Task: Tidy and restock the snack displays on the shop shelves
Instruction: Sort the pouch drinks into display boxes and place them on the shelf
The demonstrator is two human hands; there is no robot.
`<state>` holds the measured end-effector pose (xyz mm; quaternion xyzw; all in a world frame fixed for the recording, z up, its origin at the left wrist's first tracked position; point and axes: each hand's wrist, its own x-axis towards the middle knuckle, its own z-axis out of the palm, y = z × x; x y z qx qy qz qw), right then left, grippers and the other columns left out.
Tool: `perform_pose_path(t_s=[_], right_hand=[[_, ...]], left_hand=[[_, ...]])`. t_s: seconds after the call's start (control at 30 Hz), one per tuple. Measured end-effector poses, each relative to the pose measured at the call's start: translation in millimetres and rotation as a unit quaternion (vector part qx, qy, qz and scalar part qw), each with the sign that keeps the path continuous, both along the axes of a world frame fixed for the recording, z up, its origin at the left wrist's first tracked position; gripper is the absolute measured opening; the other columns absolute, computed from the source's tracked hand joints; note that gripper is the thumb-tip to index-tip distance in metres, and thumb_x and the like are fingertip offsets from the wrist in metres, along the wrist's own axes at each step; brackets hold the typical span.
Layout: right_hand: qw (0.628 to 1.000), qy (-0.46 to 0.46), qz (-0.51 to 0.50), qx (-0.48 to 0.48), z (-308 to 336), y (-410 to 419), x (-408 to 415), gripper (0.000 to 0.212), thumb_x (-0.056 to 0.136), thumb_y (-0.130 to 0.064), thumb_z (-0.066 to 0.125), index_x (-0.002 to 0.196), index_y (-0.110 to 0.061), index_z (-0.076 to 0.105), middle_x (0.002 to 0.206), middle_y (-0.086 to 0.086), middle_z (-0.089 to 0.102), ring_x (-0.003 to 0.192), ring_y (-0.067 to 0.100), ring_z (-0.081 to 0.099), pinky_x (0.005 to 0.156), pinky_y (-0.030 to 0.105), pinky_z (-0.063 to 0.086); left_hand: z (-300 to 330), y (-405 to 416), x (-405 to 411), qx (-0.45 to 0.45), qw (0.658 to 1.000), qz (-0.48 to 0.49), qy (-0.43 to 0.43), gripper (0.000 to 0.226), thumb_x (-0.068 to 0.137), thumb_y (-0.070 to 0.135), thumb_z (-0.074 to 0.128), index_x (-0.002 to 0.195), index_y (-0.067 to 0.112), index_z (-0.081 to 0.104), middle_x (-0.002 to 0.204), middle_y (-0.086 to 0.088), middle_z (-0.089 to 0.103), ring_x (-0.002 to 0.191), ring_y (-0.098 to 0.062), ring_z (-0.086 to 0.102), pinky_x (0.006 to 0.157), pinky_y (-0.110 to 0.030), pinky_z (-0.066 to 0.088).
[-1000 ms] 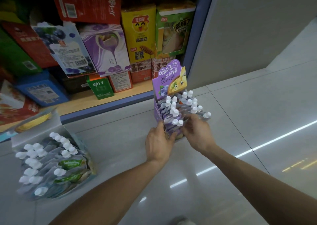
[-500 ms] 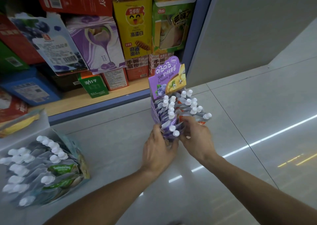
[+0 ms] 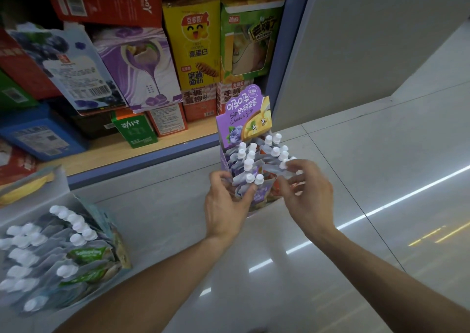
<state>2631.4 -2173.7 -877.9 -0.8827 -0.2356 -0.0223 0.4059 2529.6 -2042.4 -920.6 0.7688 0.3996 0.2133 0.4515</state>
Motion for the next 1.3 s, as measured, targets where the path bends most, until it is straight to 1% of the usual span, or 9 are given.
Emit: perform_pose_path(t_s=[0.1, 0.2, 0.3, 0.43, 0.73, 0.93, 1.0, 1.13, 1.3], right_hand=[[0.994, 0.026, -0.101, -0.037, -8, -21, 6, 0.059, 0.083, -0.031, 0.080, 0.133, -0.023, 0.049, 0.122, -0.004, 0.054, 0.094, 0.011, 0.060, 0.076, 0.039, 0.058], [0.965, 0.233, -0.107, -0.044, -25, -27, 19, 0.097, 0.076, -0.041, 0.085, 0.153, -0.020, 0.030, 0.142, 0.001, 0.052, 0.124, 0.021, 0.055, 0.100, 0.046, 0.051], [0.949, 0.311, -0.037, -0.024, -42, -20, 26, 0.076, 0.077, -0.033, 0.086, 0.141, -0.020, 0.048, 0.133, -0.001, 0.063, 0.126, 0.019, 0.057, 0.099, 0.034, 0.048], [0.976, 0.211, -0.039, -0.026, -52, -10, 26, 0.035, 0.084, -0.018, 0.079, 0.115, -0.017, 0.064, 0.108, -0.005, 0.075, 0.108, 0.014, 0.070, 0.088, 0.028, 0.052], [0.995, 0.049, -0.050, -0.077, -52, -9, 17, 0.036, 0.090, -0.021, 0.073, 0.123, -0.019, 0.059, 0.099, -0.002, 0.077, 0.091, 0.018, 0.074, 0.079, 0.037, 0.058], [0.993, 0.091, -0.029, -0.070, -46, -10, 28, 0.039, 0.085, -0.016, 0.079, 0.121, -0.016, 0.064, 0.100, -0.003, 0.077, 0.080, 0.012, 0.073, 0.072, 0.010, 0.051], [0.992, 0.121, -0.008, -0.045, -43, -15, 32, 0.050, 0.082, -0.017, 0.082, 0.127, -0.018, 0.061, 0.102, -0.006, 0.076, 0.085, 0.010, 0.073, 0.080, 0.016, 0.056], [0.972, 0.231, 0.038, -0.027, -47, -26, 35, 0.091, 0.076, -0.011, 0.083, 0.152, -0.023, 0.034, 0.133, -0.006, 0.060, 0.118, 0.013, 0.060, 0.102, 0.032, 0.050], [0.932, 0.341, 0.113, -0.053, -58, -34, 48, 0.109, 0.068, 0.000, 0.081, 0.157, -0.027, 0.023, 0.153, -0.004, 0.043, 0.140, 0.016, 0.041, 0.114, 0.041, 0.040]], left_hand=[[-6, -6, -7, 0.016, 0.999, -0.020, 0.022, 0.087, 0.072, 0.065, 0.080, 0.136, 0.023, 0.038, 0.117, 0.006, 0.055, 0.104, -0.016, 0.062, 0.083, -0.035, 0.057], [-11, -11, -5, 0.026, 0.998, -0.051, 0.035, 0.115, 0.066, 0.081, 0.070, 0.153, 0.019, 0.027, 0.147, 0.000, 0.035, 0.133, -0.020, 0.045, 0.098, -0.037, 0.053], [-11, -13, 6, -0.007, 0.996, -0.077, 0.039, 0.120, 0.073, 0.077, 0.071, 0.160, 0.019, 0.013, 0.160, -0.003, 0.027, 0.145, -0.023, 0.037, 0.108, -0.042, 0.049], [-9, -12, 10, -0.027, 0.995, -0.091, 0.029, 0.110, 0.088, 0.058, 0.070, 0.163, 0.016, 0.002, 0.165, -0.006, 0.027, 0.149, -0.023, 0.035, 0.115, -0.032, 0.038], [-25, 0, 12, -0.032, 0.991, -0.127, 0.006, 0.133, 0.081, 0.042, 0.083, 0.160, 0.026, -0.022, 0.172, -0.003, 0.008, 0.157, -0.021, 0.018, 0.123, -0.034, 0.028], [-28, -1, 20, -0.078, 0.991, -0.104, -0.015, 0.130, 0.081, 0.016, 0.085, 0.161, 0.034, -0.016, 0.164, 0.003, 0.031, 0.148, -0.014, 0.036, 0.121, -0.033, 0.034], [-25, -1, 17, -0.124, 0.987, -0.095, -0.045, 0.134, 0.073, 0.017, 0.092, 0.162, 0.035, -0.006, 0.158, 0.012, 0.040, 0.142, -0.005, 0.045, 0.116, -0.035, 0.044], [-24, 1, -1, -0.198, 0.974, -0.086, -0.068, 0.140, 0.064, 0.012, 0.098, 0.161, 0.031, 0.000, 0.147, 0.035, 0.026, 0.127, 0.025, 0.039, 0.097, -0.004, 0.042], [-41, 0, -7, -0.160, 0.979, -0.112, 0.066, 0.161, 0.048, 0.047, 0.101, 0.162, 0.026, -0.010, 0.167, 0.008, 0.019, 0.153, -0.013, 0.023, 0.123, -0.031, 0.030]])
